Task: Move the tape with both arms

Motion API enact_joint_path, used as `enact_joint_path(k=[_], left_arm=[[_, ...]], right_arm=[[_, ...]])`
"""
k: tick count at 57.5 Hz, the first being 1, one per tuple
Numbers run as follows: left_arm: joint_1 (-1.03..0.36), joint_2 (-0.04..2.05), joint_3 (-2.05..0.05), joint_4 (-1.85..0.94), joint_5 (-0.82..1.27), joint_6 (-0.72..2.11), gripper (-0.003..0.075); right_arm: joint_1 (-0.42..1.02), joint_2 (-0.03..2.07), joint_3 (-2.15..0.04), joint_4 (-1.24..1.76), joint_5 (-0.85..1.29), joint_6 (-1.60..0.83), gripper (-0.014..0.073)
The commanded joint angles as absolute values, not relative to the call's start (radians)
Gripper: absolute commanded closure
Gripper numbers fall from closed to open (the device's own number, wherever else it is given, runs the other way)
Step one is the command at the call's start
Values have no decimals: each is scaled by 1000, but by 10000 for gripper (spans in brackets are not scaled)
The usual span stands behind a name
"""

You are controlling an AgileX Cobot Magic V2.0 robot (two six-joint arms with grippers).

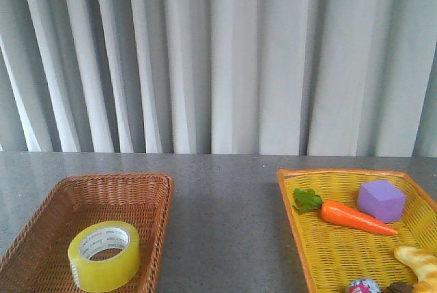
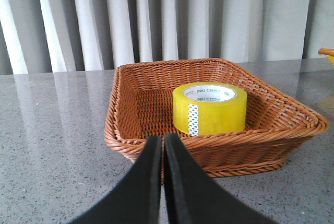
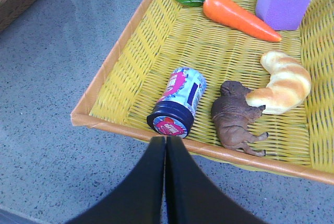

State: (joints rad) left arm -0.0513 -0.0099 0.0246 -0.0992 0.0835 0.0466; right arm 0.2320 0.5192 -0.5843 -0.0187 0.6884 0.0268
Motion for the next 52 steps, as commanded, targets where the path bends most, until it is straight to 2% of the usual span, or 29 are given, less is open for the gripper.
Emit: enact_joint_path(k=[1, 18, 35, 45, 52], left_arm=[[-51, -27, 15, -102, 17, 36, 727], [-51, -27, 15, -102, 17, 36, 727], [-51, -27, 15, -102, 17, 36, 727], [-51, -27, 15, -102, 17, 36, 727], [-51, -27, 15, -102, 17, 36, 727]], right_arm=[[225, 524, -608, -22, 625, 23, 601], [213, 461, -559, -72, 566, 12, 601], [-6, 123, -140, 0, 129, 54, 601], [-83, 21, 27, 15, 0, 58, 601], [-83, -25, 31, 0, 54, 54, 601]])
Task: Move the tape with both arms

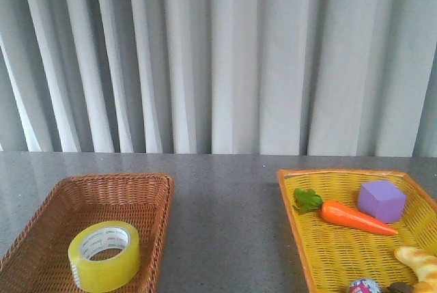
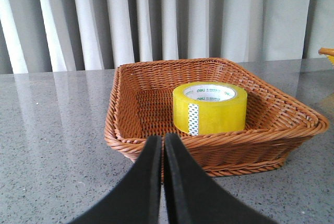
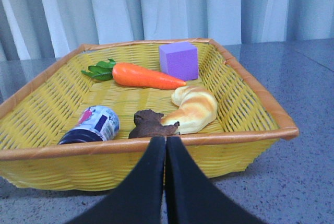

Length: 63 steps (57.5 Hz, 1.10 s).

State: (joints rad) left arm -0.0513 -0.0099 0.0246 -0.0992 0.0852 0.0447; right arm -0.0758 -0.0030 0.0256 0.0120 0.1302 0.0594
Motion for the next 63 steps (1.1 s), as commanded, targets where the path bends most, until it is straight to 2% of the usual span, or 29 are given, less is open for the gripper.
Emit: enact_joint_path(k=[1, 10, 63], left_arm=[[-51, -27, 15, -102, 17, 36, 727], [-51, -27, 15, -102, 17, 36, 727], [-51, -27, 15, -102, 17, 36, 727]], right_arm=[[-81, -25, 31, 0, 56, 52, 601], [-26, -24, 31, -33, 66, 25, 601], [-26, -23, 30, 11, -12, 38, 601]])
